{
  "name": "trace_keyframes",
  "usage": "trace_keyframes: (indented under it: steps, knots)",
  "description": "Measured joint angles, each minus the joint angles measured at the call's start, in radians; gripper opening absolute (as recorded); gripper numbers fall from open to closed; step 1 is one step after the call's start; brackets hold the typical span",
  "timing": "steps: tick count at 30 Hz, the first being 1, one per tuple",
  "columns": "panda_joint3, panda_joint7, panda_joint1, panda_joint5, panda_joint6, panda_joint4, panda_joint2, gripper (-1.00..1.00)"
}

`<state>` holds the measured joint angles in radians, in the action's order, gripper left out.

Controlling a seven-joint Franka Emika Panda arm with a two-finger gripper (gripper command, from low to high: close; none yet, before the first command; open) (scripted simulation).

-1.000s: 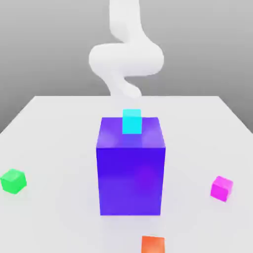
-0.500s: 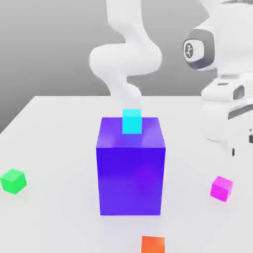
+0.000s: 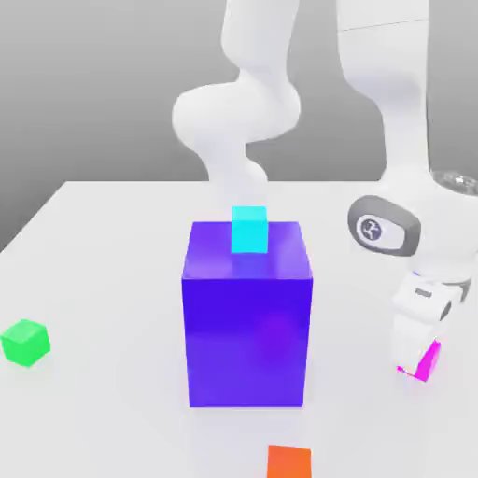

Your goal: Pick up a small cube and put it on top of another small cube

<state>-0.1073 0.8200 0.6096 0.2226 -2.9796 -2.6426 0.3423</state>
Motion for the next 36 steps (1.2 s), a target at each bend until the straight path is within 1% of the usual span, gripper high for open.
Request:
trace_keyframes:
  steps: [2,4,9,10,20,32,34,36]
  knots:
    - [0.008,0.006,0.007,0.007,-0.011,0.003,0.013,-1.00]
    - [-0.012,-0.007,-0.009,-0.008,0.018,-0.005,-0.022,-1.00]
    - [-0.086,-0.091,-0.059,-0.117,0.147,-0.035,-0.184,-1.00]
    - [-0.078,-0.100,-0.068,-0.113,0.159,-0.018,-0.186,-1.00]
    - [0.208,-0.225,-0.360,-0.083,0.235,0.096,-0.180,-1.00]
    - [0.535,-0.331,-0.662,-0.012,0.303,0.173,-0.208,-1.00]
    - [0.590,-0.356,-0.733,-0.029,0.314,0.167,-0.225,-1.00]
    - [0.647,-0.401,-0.829,-0.094,0.327,0.139,-0.251,-1.00]
